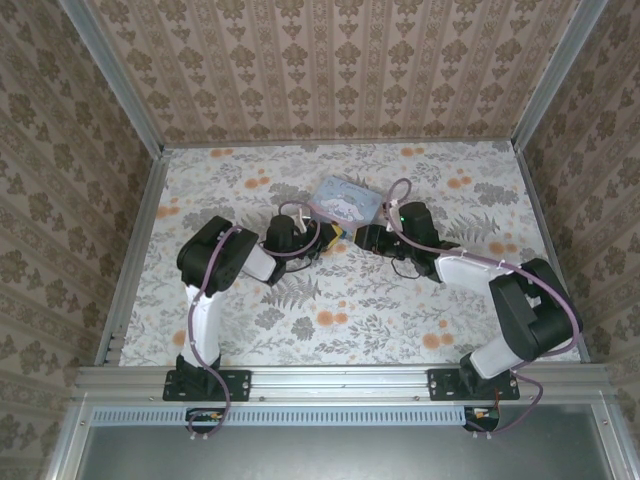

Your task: Unlock the padlock with the key

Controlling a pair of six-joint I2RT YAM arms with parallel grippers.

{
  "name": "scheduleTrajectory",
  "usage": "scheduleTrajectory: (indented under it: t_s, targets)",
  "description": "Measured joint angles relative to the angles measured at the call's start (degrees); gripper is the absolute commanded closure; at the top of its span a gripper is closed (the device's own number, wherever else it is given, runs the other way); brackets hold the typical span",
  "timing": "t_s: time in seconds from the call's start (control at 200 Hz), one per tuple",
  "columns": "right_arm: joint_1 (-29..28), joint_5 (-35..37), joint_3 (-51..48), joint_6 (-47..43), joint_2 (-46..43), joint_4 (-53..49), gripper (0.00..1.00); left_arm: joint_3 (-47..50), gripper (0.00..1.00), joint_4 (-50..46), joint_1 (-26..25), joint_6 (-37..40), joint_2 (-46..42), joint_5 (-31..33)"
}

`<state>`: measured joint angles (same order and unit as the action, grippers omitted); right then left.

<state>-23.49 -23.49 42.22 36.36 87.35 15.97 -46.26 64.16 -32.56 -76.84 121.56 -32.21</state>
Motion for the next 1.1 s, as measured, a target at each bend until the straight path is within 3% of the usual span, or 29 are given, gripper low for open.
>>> scheduleTrajectory:
  t_s: [0.39, 0.63, 1.1]
  targets:
    - [-8.07, 9.88, 10.32, -22.49, 0.98, -15.89, 0.52, -1.14, 1.00, -12.22, 0.02, 0.15, -4.72, -2.45]
    - [-10.95, 16.31, 13.60, -29.24, 3.74, -21.20, 0.61, -2.38, 1.00, -18.99, 0.02, 0.13, -7.06, -4.39]
    - [-15.54, 27.69, 16.00, -35.19, 8.37, -26.32, 0.68, -3.76, 1.00, -25.09, 0.02, -0.35, -8.20, -6.43]
